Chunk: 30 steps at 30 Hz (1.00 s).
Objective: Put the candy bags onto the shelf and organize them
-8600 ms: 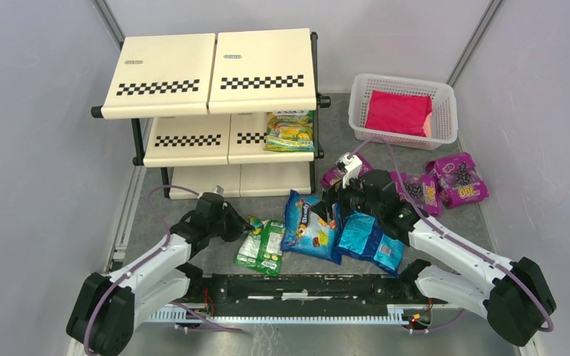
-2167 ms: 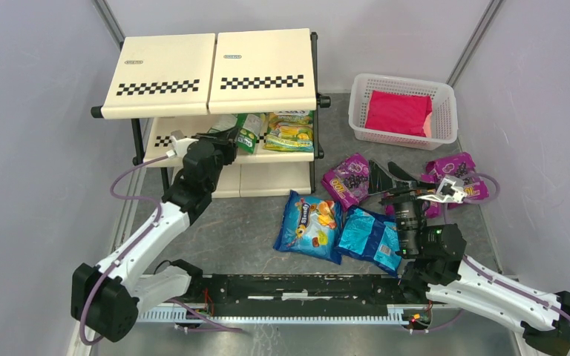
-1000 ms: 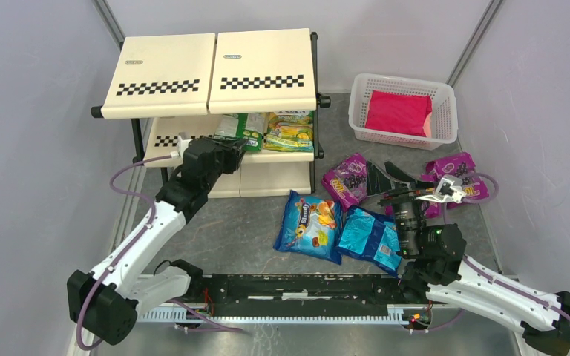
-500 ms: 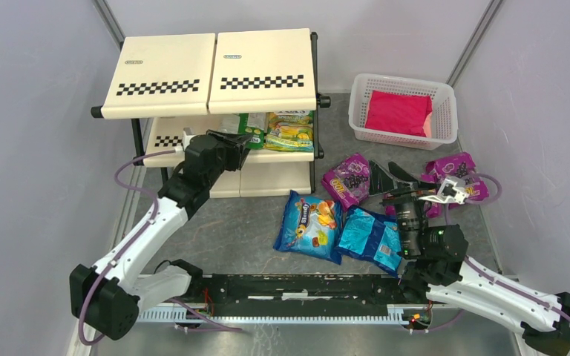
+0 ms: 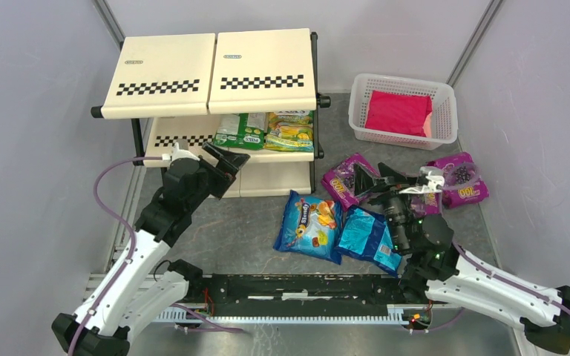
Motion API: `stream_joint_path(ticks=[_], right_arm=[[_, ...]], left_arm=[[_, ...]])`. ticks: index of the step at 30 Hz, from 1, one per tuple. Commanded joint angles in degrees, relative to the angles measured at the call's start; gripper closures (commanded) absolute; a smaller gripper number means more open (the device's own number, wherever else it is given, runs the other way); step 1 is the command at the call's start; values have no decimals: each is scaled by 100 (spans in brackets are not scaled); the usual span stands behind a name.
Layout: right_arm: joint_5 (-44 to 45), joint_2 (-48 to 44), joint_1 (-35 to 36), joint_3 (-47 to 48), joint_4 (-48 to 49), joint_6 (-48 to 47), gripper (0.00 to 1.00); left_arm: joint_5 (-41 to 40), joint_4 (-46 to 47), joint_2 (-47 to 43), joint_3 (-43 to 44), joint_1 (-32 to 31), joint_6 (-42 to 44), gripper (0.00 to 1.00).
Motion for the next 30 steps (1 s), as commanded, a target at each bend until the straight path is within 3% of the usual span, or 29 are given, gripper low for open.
stream_joint_path(ticks=[1, 5, 10, 14, 17, 23, 30], right_arm=[[-477, 336, 6, 604, -1295, -44, 19], [-824, 556, 7, 517, -2182, 422, 19], [-1437, 677, 5, -319, -1992, 834, 18], [-1790, 1175, 4, -412, -2170, 1015, 17], [-1892, 1518, -6, -390, -2242, 1052, 17], [-2147, 2074, -124, -370, -2094, 1064, 16], [-2696, 2206, -314, -585, -1955, 1078, 18]], left_arm=[[863, 227, -316, -351, 10, 1365, 0], [1563, 312, -384, -521, 10, 2172, 0], [3071, 1062, -289, -1144, 1, 2673, 0], [3652, 1304, 26, -1485, -8, 2701, 0], [3715, 1387, 214, -1718, -59, 2609, 0], [3355, 2420, 724, -2304, -573, 1888, 1], [2602, 2918, 1944, -2295, -1071, 1741, 13]])
